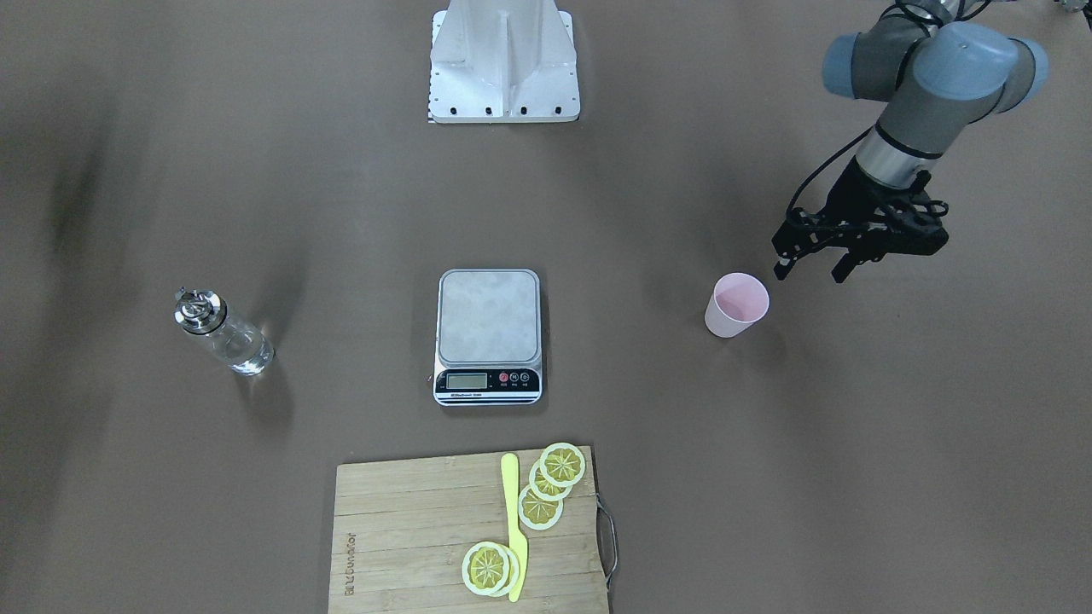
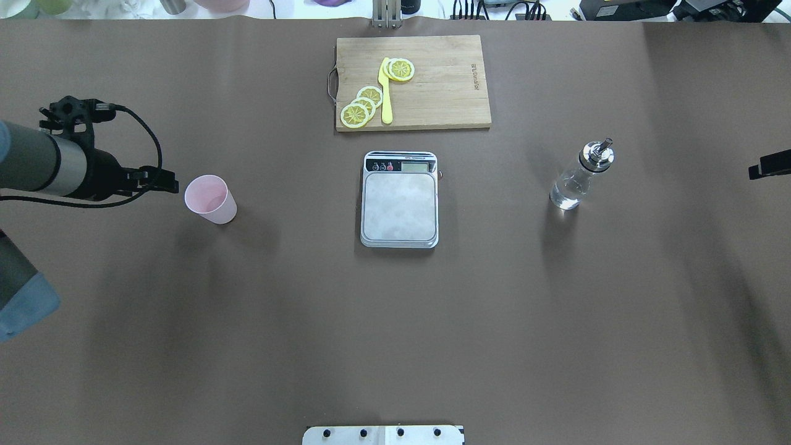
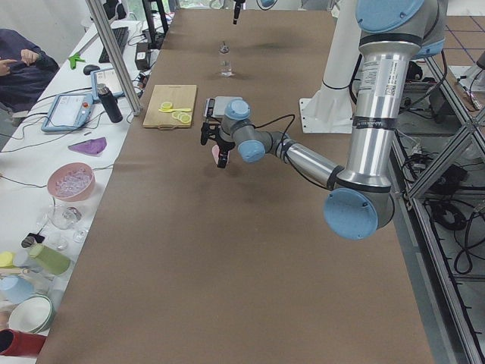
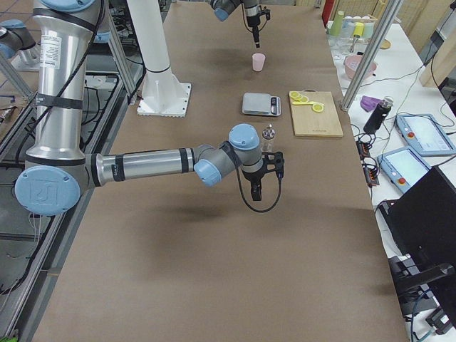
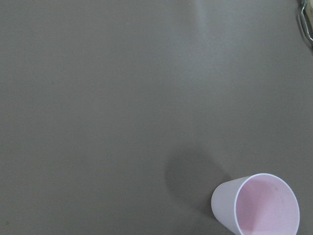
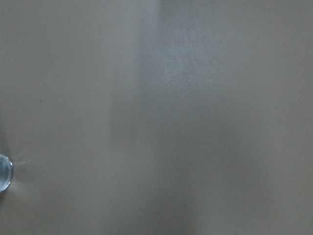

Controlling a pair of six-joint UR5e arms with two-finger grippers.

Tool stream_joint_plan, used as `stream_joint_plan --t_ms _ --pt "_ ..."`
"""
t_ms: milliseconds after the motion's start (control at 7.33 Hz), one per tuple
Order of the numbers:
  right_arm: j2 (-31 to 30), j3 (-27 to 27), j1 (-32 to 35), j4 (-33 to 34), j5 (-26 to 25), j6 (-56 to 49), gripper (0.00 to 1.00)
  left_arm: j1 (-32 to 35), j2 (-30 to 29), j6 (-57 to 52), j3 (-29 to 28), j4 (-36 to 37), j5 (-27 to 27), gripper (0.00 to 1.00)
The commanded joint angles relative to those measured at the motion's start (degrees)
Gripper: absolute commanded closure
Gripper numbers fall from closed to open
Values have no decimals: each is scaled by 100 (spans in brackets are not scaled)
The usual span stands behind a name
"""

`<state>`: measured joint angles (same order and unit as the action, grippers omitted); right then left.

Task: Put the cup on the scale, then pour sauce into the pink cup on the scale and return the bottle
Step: 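Reach the left gripper toward the pink cup and grasp it, then carry the pink cup with the left gripper onto the scale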

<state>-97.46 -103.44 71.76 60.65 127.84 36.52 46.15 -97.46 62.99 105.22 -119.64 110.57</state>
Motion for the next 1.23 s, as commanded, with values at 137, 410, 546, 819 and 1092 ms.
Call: stream_joint_plan --t_ms 137,410,546,819,1092 --pt "-1 -1 -5 -1 -4 -13 0 -220 -344 21 -299 142 -229 52" --pt "7 8 -5 -1 -4 -22 0 -308 -379 38 -335 142 -229 72" --pt "7 8 -5 -1 -4 -22 0 -317 -405 47 -335 151 -238 87" --pt "16 17 -5 -1 -13 -22 0 -317 -405 55 -318 151 -255 100" --pt "16 34 -5 -1 -22 -31 0 -299 -423 64 -204 186 -255 100"
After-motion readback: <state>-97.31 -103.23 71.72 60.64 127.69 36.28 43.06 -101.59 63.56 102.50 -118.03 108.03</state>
